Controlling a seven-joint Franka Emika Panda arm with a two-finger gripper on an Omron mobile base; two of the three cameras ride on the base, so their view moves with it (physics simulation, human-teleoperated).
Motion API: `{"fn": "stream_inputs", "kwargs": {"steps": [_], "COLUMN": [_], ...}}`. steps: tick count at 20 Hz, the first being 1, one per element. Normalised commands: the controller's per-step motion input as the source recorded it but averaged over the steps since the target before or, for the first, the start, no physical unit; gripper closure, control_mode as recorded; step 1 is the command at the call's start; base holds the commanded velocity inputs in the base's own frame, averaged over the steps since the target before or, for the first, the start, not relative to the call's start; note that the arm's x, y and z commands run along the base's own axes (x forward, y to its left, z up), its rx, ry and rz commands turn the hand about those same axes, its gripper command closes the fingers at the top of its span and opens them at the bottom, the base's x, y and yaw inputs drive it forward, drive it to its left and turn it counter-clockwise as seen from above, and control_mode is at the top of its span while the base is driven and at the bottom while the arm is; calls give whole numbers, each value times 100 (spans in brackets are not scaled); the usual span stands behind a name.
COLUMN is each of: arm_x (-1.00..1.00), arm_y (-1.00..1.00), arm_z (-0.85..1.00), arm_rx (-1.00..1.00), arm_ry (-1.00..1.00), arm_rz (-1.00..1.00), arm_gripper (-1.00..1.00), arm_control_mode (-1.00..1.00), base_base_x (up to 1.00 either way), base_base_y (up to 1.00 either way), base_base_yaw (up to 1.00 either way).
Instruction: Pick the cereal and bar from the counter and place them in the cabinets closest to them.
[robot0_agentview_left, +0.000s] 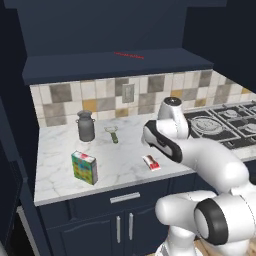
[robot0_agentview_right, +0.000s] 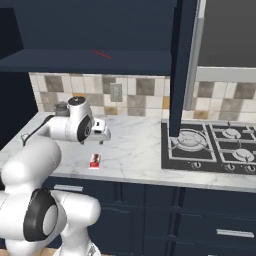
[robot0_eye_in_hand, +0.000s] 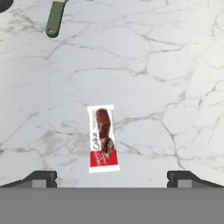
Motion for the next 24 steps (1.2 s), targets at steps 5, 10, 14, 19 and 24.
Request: {"fn": "stream_inputs", "kwargs": {"steps": [5, 10, 14, 19, 24], "arm_x": [18, 18, 9, 4, 1], "arm_y": [0, 1, 8, 22, 4], "arm_z": [-40, -39, -36, -32, -9], "arm_rx": [-1, 0, 0, 0, 0], "arm_ry": [-4, -5, -4, -3, 0], "arm_rz": [0, 0, 3, 4, 1], "arm_gripper": [-100, -100, -100, -100, -100], "arm_control_mode": [-100, -100, -100, -100, -100], "base_base_x": [0, 0, 0, 0, 0], "base_base_y": [0, 0, 0, 0, 0], "base_base_yaw": [0, 0, 0, 0, 0]}}
